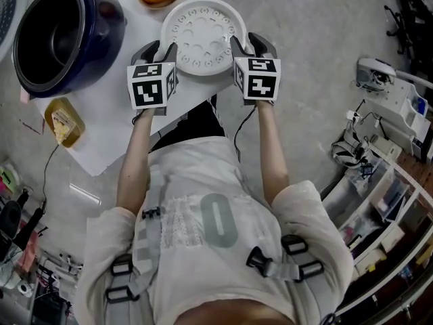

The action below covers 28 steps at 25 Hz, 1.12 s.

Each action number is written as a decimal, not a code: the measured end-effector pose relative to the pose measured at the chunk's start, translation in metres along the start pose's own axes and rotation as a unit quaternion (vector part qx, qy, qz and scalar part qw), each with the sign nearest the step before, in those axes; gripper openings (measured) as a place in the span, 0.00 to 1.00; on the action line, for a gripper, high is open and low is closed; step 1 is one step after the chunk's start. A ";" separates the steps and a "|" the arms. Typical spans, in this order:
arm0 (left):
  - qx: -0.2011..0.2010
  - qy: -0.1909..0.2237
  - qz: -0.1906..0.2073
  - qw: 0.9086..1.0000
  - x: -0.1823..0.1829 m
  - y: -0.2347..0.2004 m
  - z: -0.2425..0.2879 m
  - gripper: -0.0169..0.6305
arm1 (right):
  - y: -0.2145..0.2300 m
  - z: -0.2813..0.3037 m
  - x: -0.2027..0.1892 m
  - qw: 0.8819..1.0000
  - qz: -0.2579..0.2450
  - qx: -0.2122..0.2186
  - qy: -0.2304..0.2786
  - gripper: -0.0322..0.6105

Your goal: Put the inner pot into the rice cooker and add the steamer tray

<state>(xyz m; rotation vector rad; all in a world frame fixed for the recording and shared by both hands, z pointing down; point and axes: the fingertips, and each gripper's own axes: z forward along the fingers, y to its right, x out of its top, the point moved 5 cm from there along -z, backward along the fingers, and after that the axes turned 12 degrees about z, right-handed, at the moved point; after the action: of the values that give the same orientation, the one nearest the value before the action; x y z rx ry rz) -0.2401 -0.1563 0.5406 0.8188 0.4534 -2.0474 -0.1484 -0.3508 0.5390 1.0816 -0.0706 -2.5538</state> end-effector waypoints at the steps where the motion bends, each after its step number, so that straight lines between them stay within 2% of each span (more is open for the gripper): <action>1: 0.001 -0.003 -0.001 1.000 -0.002 0.000 0.001 0.28 | 0.002 0.001 -0.002 1.000 0.004 -0.001 -0.002 0.34; 6: 0.001 -0.004 -0.003 1.000 -0.001 0.004 0.002 0.26 | 0.008 -0.001 -0.007 1.000 0.016 0.003 -0.008 0.32; 9: 0.003 -0.005 0.000 1.000 -0.002 0.003 0.003 0.25 | 0.004 0.002 -0.008 1.000 0.020 0.006 -0.007 0.27; 19: 0.013 -0.001 0.002 1.000 0.002 0.005 0.002 0.23 | 0.005 -0.002 -0.004 1.000 0.021 0.008 0.003 0.25; 28: 0.032 0.046 0.028 0.998 0.040 -0.005 -0.019 0.23 | -0.001 -0.023 0.037 0.998 0.037 0.017 0.051 0.23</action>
<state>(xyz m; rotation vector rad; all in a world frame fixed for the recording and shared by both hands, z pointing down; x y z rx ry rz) -0.2532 -0.1661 0.4986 0.9570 0.4116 -1.9876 -0.1563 -0.3605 0.4977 1.1979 -0.1252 -2.4358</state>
